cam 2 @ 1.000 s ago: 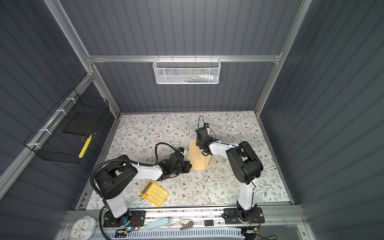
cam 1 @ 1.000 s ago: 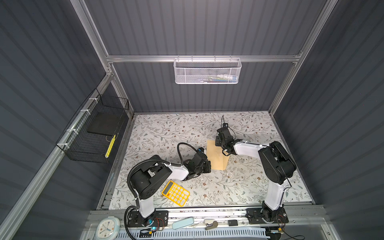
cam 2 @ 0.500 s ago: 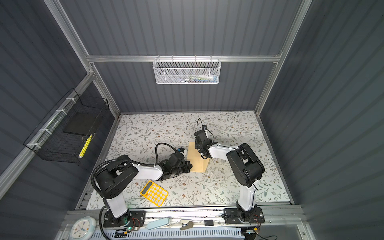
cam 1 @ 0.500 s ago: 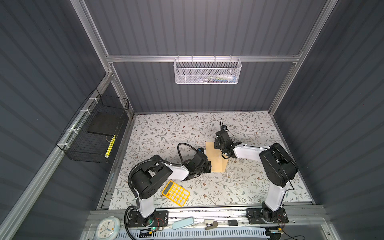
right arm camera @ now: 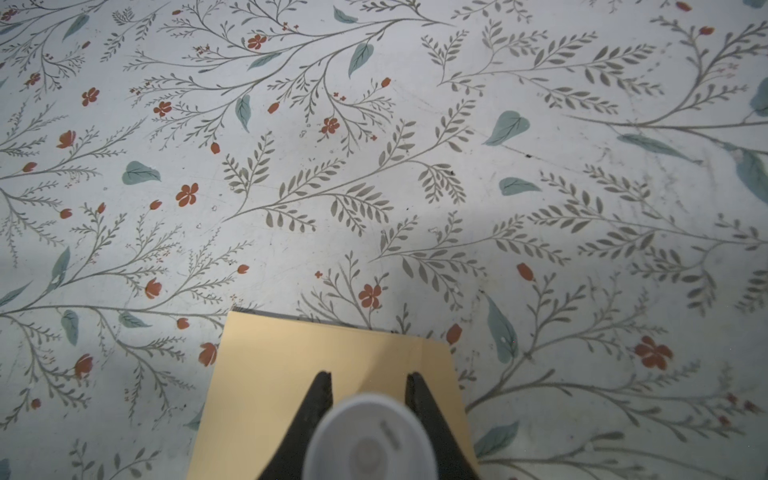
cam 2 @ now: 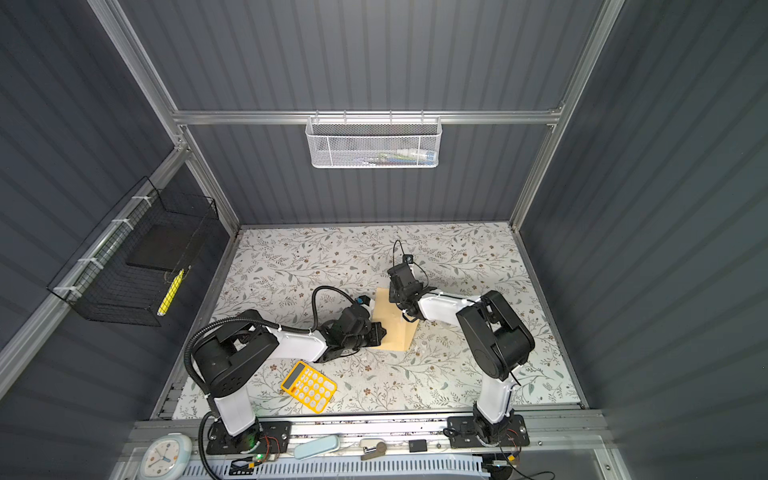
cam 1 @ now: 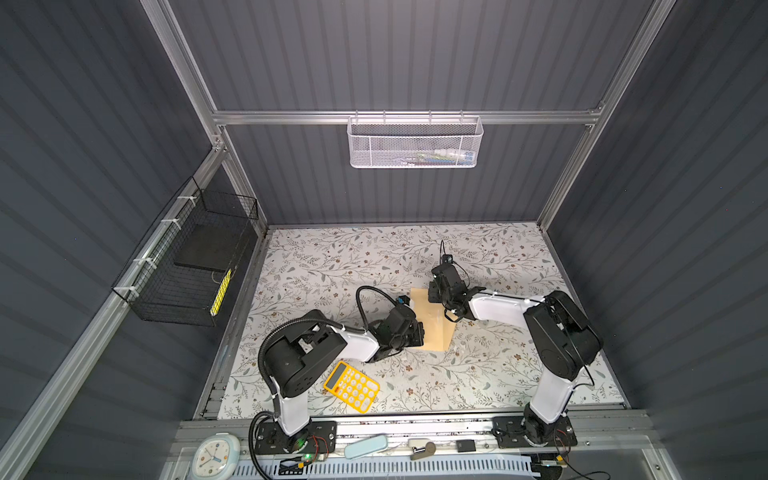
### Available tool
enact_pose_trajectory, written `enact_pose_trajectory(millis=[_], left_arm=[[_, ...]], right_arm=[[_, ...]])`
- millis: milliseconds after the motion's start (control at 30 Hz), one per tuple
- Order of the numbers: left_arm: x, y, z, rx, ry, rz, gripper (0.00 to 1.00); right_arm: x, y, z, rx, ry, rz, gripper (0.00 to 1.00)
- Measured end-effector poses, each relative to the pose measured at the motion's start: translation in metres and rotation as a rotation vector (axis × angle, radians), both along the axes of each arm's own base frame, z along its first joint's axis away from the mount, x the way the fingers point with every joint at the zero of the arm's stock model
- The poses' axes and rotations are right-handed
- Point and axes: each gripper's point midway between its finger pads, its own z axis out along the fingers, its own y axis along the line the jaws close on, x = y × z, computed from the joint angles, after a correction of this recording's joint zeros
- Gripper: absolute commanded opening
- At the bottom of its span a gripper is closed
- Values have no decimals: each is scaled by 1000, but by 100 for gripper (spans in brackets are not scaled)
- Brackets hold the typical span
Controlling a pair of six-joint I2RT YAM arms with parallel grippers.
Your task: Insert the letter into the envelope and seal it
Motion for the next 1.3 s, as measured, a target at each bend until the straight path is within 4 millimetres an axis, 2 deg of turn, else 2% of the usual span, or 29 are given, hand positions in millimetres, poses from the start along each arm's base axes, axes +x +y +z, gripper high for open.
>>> enact_pose_trajectory(millis=[433,667,867,1100,1300], left_arm=[[3,-2,0,-16,-9,12,0],[4,-2,0,-20,-11,18,0],[4,-2,0,-21,-9,21,0],[4,-1,-1,-25,-14,23,0],[4,-1,-1,-26,-18,25,0]], right_arm=[[-17,4,-1,34,25,10,0],[-39,17,-8,61,69,52,0],[-50,17,-15,65,104,59,0],[-57,15,-12,59,135,66,0],[-61,21,-5,69,176,90,0]])
